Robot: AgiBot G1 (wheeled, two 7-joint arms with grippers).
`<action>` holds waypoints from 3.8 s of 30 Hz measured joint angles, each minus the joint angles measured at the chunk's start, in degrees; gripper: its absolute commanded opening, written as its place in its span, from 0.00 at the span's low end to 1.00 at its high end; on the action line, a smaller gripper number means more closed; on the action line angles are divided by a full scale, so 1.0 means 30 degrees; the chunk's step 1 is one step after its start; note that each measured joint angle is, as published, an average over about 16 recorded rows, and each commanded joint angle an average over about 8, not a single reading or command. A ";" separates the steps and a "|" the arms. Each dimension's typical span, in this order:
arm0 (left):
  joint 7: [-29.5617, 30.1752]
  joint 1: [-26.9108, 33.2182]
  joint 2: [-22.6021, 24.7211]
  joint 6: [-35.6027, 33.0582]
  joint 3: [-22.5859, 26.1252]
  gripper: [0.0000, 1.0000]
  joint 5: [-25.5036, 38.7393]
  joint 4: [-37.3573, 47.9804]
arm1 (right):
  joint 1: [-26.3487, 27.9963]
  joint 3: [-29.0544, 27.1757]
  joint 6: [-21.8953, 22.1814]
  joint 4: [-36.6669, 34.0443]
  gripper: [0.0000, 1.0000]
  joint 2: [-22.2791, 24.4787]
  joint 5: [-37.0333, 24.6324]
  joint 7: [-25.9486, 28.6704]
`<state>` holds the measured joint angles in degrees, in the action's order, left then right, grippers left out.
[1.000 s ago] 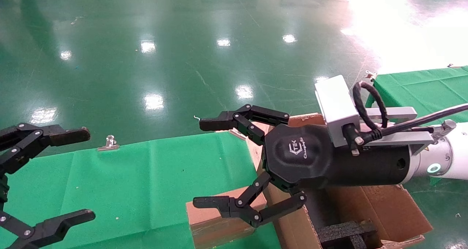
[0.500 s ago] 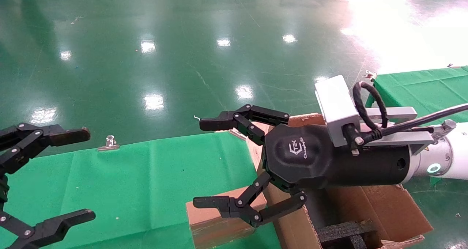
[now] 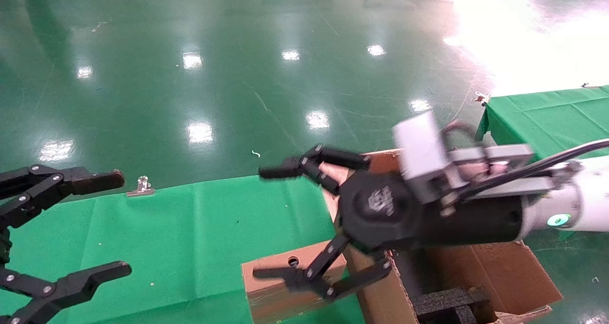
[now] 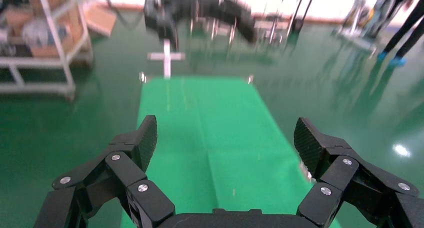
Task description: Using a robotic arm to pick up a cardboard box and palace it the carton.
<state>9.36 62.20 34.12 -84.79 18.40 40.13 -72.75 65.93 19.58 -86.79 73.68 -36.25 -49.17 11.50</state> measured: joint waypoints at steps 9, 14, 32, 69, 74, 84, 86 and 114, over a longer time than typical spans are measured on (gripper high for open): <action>-0.0003 0.0002 -0.0001 0.0000 0.0005 0.00 -0.0003 0.0002 | 0.2771 0.2412 -0.0701 -0.0494 1.00 -0.1230 -0.4342 0.0564; -0.0004 0.0003 -0.0002 0.0001 0.0007 0.00 -0.0004 0.0003 | 0.4165 0.3969 -0.0997 -0.0988 1.00 -0.2025 -0.6503 0.0695; -0.0008 0.0006 -0.0005 0.0004 0.0016 0.00 -0.0010 0.0003 | 0.7731 0.9450 -0.1153 -0.2608 1.00 -0.4408 -1.1184 -0.0362; -0.0014 0.0001 -0.0010 0.0016 0.0023 1.00 -0.0007 0.0007 | 0.9194 1.2417 -0.0805 -0.4202 0.00 -0.6431 -1.3387 -0.1696; -0.0014 0.0002 -0.0010 0.0016 0.0023 1.00 -0.0011 0.0007 | 0.9177 1.2389 -0.0814 -0.4172 0.00 -0.6409 -1.3380 -0.1695; -0.0014 0.0002 -0.0009 0.0014 0.0023 1.00 -0.0020 0.0007 | 0.9162 1.2361 -0.0822 -0.4145 0.00 -0.6384 -1.3366 -0.1687; -0.0014 0.0002 -0.0009 0.0013 0.0023 1.00 -0.0022 0.0007 | 0.9179 1.2358 -0.0812 -0.4146 0.00 -0.6369 -1.3370 -0.1667; -0.0020 0.0007 -0.0011 0.0011 0.0035 1.00 -0.0032 0.0014 | 1.8526 1.4510 -0.1346 -0.5288 0.00 -0.5446 -1.1194 -0.2565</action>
<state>9.30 62.22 34.09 -84.75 18.50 40.04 -72.71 121.50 63.11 -90.83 57.82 -52.58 -82.75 3.81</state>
